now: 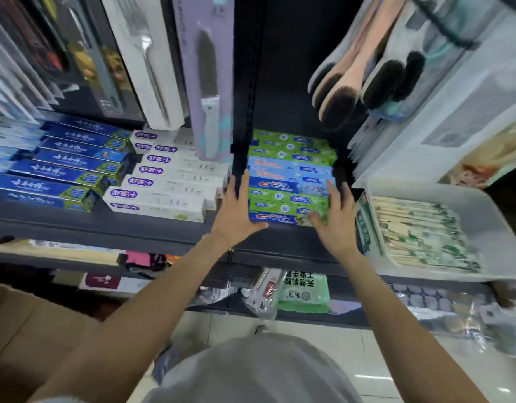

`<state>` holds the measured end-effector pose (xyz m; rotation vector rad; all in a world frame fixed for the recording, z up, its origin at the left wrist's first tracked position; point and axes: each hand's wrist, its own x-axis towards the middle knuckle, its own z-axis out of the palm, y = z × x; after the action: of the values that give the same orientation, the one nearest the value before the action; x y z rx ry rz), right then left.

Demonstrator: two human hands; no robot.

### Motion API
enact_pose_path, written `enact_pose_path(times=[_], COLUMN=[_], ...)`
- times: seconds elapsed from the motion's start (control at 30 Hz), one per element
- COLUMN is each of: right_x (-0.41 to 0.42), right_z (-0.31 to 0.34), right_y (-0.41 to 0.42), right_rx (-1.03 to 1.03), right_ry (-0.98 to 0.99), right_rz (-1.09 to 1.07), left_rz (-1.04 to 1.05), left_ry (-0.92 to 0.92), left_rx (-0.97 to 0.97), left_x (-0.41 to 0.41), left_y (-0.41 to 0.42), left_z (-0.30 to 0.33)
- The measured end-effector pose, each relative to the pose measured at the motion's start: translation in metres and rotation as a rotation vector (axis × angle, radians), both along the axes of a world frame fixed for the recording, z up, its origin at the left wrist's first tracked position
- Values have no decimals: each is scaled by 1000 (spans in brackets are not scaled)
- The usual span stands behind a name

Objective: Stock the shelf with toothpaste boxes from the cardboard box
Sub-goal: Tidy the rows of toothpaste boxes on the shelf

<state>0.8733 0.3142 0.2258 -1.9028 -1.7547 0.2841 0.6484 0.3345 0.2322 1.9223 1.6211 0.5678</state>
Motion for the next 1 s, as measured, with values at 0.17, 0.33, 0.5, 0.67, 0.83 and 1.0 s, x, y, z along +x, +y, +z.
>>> enact_pose_path(times=[0.17, 0.33, 0.5, 0.67, 0.83, 1.0], right_x=[11, -8, 2, 13, 16, 27], right_z=[-11, -18, -25, -26, 1, 15], right_y=[19, 27, 32, 33, 53, 105], right_rx=[-167, -184, -143, -161, 13, -87], right_ry=[378, 555, 441, 389, 224, 94], right_rz=[-27, 23, 38, 52, 16, 9], left_rz=[85, 111, 142, 117, 178, 52], left_ry=[-15, -39, -67, -100, -160, 148], left_rx=[-107, -6, 29, -19, 93, 92], left_x=[23, 30, 32, 41, 33, 32], left_y=[26, 30, 29, 29, 42, 70], left_z=[-15, -28, -29, -28, -8, 2])
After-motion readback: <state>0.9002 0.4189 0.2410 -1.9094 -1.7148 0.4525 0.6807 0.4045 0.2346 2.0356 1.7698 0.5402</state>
